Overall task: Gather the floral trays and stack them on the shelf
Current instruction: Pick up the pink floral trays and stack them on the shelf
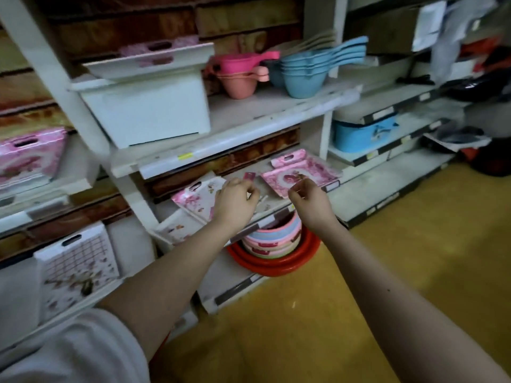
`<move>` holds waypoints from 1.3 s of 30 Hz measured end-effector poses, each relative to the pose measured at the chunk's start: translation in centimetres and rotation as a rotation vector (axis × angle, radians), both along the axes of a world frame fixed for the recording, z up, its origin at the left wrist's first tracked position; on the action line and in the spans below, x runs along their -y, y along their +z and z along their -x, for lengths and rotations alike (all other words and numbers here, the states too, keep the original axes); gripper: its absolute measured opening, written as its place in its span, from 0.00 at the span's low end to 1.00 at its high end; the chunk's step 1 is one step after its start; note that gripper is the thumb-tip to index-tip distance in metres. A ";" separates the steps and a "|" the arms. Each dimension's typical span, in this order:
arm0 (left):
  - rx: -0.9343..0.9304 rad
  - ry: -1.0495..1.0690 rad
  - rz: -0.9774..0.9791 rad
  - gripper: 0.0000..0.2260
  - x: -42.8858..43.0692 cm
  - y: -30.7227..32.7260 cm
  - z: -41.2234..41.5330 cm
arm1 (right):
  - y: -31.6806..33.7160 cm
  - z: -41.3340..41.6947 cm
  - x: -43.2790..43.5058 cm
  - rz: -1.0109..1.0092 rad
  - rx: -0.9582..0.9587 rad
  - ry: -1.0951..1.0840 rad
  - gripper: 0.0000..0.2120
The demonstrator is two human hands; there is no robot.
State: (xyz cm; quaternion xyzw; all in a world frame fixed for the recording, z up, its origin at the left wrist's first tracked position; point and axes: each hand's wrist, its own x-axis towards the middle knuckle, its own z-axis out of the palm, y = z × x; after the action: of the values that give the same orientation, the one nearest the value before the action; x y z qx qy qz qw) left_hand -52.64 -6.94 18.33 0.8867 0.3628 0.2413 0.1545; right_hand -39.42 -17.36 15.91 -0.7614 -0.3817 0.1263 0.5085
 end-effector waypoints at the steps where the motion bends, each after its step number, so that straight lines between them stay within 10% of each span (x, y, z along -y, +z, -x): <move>1: -0.001 -0.022 0.004 0.10 0.6 -0.2 -0.9 | -0.4 -0.7 0.9 0.007 -0.016 -0.024 0.05; 39: 0.057 0.016 0.526 0.06 -13.2 -12.4 -23.7 | -11.1 -23.4 -11.6 0.247 -0.250 -0.157 0.07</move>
State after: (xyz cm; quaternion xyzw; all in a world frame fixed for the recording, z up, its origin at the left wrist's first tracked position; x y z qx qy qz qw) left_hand -28.95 6.29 5.93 0.8061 0.4155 0.1649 0.3877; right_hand -16.03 -5.79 4.79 -0.8238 -0.2369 0.2256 0.4630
